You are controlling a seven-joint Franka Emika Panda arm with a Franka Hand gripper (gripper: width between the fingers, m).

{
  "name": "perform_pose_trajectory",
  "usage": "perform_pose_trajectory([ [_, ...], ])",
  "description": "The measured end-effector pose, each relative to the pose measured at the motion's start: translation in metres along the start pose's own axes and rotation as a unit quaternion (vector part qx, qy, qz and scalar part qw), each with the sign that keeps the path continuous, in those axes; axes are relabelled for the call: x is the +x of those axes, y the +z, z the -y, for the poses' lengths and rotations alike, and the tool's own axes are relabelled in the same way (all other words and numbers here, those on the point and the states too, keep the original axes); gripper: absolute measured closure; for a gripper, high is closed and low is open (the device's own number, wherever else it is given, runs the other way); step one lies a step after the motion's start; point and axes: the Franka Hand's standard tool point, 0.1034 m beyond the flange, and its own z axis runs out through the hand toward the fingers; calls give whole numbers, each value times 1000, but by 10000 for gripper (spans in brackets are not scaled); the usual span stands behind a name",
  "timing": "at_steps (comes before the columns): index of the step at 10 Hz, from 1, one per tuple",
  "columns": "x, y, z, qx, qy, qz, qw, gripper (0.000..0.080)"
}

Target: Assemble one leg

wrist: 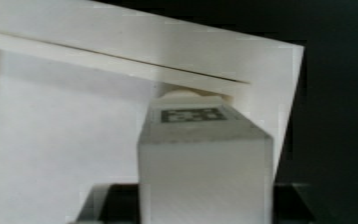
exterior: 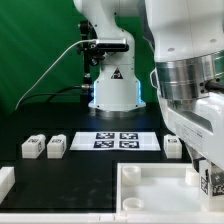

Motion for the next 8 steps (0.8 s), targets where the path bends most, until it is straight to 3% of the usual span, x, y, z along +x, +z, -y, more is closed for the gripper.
perform_pose_trajectory([
  [3,-3,1,-1,-3,38,1,999,498],
  [4,-3,1,-1,-3,34,1,999,303],
  [5,-4,1,-1,-3,2,2,1000,199],
  [7,-12,2,-2,-5,-174,-1,985,165],
  [8,-15,1,-2,1,-250,-3,968,152],
])
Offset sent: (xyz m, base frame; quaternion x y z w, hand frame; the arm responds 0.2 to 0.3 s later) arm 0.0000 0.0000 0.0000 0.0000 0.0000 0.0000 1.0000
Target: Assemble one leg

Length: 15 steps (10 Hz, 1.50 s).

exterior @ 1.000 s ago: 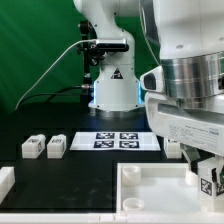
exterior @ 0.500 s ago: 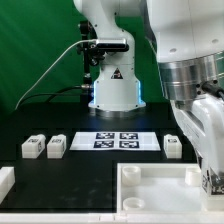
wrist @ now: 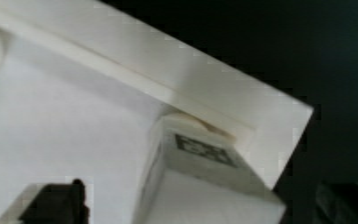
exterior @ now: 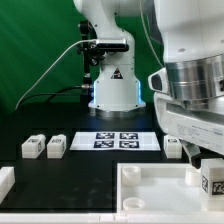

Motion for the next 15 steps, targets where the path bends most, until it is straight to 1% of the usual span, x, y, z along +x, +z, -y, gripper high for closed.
perform_pose_trajectory([
  [1,1,1,-1,-1,-26,0,1000,152],
  [2,2,1,-2,-2,-100,0,995,151],
  [3,3,3,-3,-7,-185,-4,983,151],
  [4,6,6,-5,-19,-284,-12,959,151],
  [5,9,6,-5,-38,-412,-22,910,151],
  [6,7,6,-4,-44,-440,-25,896,151],
  [7,8,6,-5,-43,-439,-25,897,151],
  [8,8,6,-5,-43,-430,-25,902,262],
  [9,7,6,-5,-41,-405,-26,913,408],
  [10,6,7,-4,-37,-343,-26,938,408],
  [11,7,7,-3,-31,-292,-26,956,508],
  [12,9,6,-2,-26,-221,-21,975,507],
  [13,10,6,-2,-25,-144,-17,989,507],
  [14,9,6,-3,-20,-63,-11,998,507],
  [15,8,6,-3,-16,12,-7,1000,507],
])
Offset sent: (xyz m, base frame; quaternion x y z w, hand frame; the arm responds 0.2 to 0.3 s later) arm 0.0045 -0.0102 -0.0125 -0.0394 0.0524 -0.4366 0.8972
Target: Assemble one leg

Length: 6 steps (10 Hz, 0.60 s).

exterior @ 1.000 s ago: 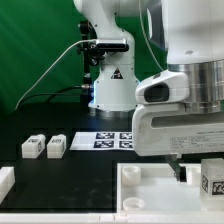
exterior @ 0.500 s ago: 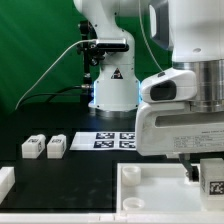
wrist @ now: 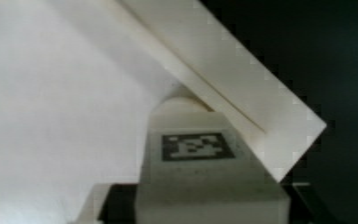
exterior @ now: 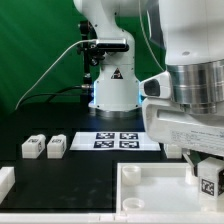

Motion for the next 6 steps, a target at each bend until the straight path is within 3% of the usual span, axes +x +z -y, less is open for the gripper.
perform_pose_trajectory([
  [3,-3,2,2,13,234,18,972,507],
  [4,-4,3,2,28,318,24,947,506],
  [6,-4,2,2,32,396,29,917,506],
])
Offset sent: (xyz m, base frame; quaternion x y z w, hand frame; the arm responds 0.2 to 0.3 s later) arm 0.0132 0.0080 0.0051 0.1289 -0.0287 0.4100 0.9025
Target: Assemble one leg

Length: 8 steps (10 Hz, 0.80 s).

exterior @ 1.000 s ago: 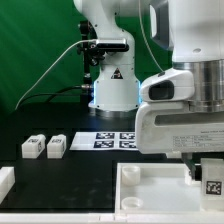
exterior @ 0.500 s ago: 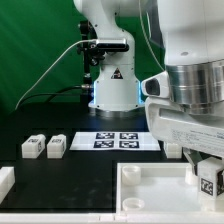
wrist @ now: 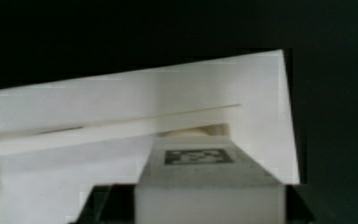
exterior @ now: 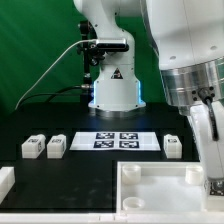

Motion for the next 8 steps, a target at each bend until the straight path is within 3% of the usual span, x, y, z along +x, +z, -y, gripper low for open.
perform_pose_trajectory([
  [4,1,0,0,2,68,-2,998,506],
  [7,0,0,-1,2,63,-2,998,188],
  [8,-4,-2,-3,2,60,-1,998,188],
])
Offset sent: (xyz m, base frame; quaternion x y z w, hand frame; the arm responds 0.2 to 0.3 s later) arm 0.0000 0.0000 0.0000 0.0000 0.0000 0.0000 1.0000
